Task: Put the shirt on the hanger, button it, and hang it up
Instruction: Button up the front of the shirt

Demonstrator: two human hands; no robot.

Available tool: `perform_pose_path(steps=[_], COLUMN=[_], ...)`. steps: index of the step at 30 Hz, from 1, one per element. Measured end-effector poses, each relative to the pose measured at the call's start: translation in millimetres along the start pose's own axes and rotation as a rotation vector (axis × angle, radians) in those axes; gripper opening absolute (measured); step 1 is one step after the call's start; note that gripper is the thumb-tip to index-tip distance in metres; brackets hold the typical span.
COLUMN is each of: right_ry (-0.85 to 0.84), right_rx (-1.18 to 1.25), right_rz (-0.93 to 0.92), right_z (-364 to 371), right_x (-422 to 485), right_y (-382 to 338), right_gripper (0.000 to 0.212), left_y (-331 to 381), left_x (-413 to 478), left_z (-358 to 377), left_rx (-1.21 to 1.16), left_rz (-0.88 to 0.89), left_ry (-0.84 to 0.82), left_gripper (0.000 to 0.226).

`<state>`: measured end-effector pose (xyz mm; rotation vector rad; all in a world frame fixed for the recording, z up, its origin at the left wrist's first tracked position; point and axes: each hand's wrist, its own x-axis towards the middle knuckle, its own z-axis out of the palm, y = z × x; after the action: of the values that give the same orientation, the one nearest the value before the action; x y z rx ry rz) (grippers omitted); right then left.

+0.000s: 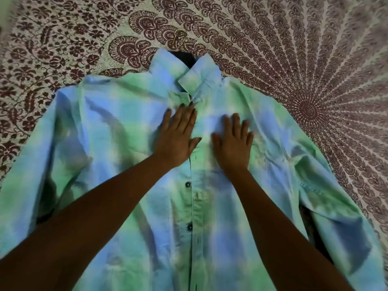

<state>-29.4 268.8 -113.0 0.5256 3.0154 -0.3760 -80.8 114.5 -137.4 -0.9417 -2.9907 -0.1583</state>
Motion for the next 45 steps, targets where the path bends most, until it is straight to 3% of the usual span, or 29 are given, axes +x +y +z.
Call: perform_pose_path(steps=[1,3,7,12,15,18,22,24,26,31,36,39,43,45], right_ry=[-0.111,-0.148,0.112,-0.214,-0.304,-0.126,-0.019,-0.056,-0.119,-0.153,-0.06,-0.079,-0.142,-0.176], right_rx=[-0.028,-0.034,-0.097,-0.191,-0.244,-0.219,-0.186,-0.205,-0.172,-0.001,0.069,0.038,-0.107,-0.14], right_rz=[-0.033,-0.086,0.052,0.251,0.211,0.158,-0.214,-0.329,-0.325,-0.243,-0.409,-0.443,-0.405,-0.382], right_z=[3.1,0.6,-26.5,-36.1,-46.2,-50.1,-21.1,-2.4,5.8,-4.8,-9.6,-1.6,21.0,26.7], right_x=[-0.1,2.9,11.8,4.3,7.2,-5.7,-77.3,-112.1,-124.6,-139.4,-223.5,-270.3,-321.8,-333.5], right_y=[7.2,18.1,45.5,140.8,156.6,127.6,75.0,70.3,77.7,65.1,42.1,38.1,56.4,68.4], right_gripper=[0.065,0.066,0.067,0.089,0.088,0.089,0.081,0.076,0.074,0.08,0.069,0.067,0.068,0.073], left_y=[-2.5,-0.4,14.8,12.3,17.4,21.7,54.9,71.5,74.1,77.0,98.5,114.1,88.8,71.7], left_x=[0.6,1.8,-17.8,-28.9,-26.2,-30.0,-77.9,-105.3,-115.8,-112.9,-177.3,-234.7,-319.6,-362.7], left_z=[2.0,-5.3,-10.4,-4.2,-11.1,-22.4,-23.8,-16.5,-8.2,-22.4,-55.7,-51.8,-28.5,-22.7], left_rx=[0.019,0.006,0.019,0.014,0.084,0.083,-0.045,-0.078,-0.063,-0.188,-0.348,-0.247,-0.058,-0.044], left_rz=[0.007,0.003,0.106,0.05,0.03,-0.004,-0.072,-0.137,-0.147,-0.214,-0.181,-0.163,-0.485,-0.558], left_ry=[-0.031,-0.05,-0.027,-0.123,-0.154,-0.165,-0.006,-0.072,-0.162,-0.183,-0.082,-0.118,-0.195,-0.201], left_gripper=[0.07,0.072,0.081,0.096,0.101,0.104,0.085,0.079,0.08,0.089,0.08,0.075,0.072,0.077])
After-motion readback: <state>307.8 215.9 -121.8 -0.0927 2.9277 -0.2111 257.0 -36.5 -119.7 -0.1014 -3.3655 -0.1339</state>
